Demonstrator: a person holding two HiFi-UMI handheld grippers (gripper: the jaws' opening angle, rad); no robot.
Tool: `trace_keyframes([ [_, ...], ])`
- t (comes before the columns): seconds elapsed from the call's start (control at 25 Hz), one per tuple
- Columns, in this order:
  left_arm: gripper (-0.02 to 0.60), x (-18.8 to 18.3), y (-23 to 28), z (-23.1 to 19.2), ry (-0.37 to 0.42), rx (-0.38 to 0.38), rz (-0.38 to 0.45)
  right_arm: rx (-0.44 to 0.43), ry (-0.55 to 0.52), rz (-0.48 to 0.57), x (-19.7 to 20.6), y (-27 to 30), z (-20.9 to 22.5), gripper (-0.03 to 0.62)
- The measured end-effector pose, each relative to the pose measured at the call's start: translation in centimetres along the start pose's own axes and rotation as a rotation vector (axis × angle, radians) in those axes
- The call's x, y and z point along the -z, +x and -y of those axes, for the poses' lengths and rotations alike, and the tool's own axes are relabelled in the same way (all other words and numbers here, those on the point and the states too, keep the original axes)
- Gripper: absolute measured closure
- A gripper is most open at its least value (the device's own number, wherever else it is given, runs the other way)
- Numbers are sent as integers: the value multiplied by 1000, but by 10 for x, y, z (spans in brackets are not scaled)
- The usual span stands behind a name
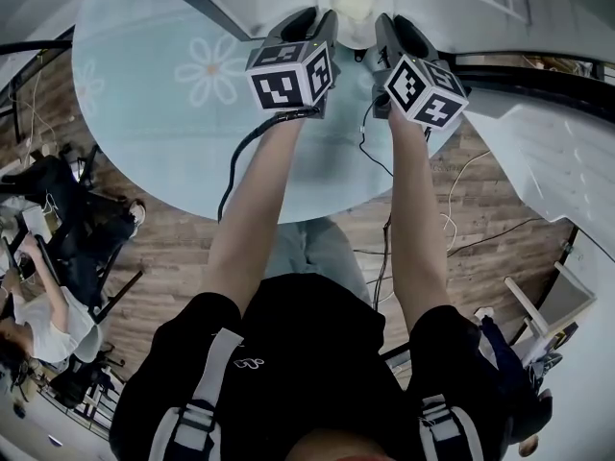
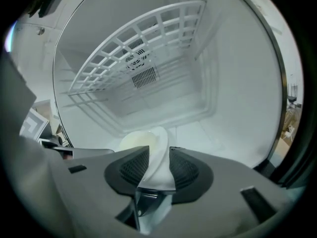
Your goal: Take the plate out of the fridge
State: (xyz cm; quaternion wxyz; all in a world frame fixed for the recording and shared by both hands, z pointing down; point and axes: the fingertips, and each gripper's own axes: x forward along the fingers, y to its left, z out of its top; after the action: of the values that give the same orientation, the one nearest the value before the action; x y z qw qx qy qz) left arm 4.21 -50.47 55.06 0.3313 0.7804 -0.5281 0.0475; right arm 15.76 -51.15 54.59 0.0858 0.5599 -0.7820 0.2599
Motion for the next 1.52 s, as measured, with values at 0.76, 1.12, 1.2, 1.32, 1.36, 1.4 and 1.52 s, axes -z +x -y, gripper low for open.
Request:
trace_keyframes([
  [0.76, 486, 3, 2, 2, 29, -22, -1, -47, 115, -25, 3, 5, 0, 523],
  [1.12, 489, 9, -9, 3, 27, -36, 10, -42, 142, -16, 7, -5, -5, 530],
  [1.2, 489, 10, -13, 4, 19, -39, 18, -43, 148, -5, 6, -9, -7, 532],
  [1.32, 491, 12, -19, 7, 6, -40, 27, -50, 152, 6, 2, -16, -11, 534],
  [1.36, 491, 12, -21, 9, 3, -41, 31, -53, 152, 11, 0, -19, -11, 536],
  [1.4, 491, 12, -24, 11, 0, -43, 36, -55, 153, 15, -1, -22, -12, 536],
  [1.52, 491, 12, -36, 16, -9, -51, 49, -59, 174, 29, -4, -32, -18, 541],
])
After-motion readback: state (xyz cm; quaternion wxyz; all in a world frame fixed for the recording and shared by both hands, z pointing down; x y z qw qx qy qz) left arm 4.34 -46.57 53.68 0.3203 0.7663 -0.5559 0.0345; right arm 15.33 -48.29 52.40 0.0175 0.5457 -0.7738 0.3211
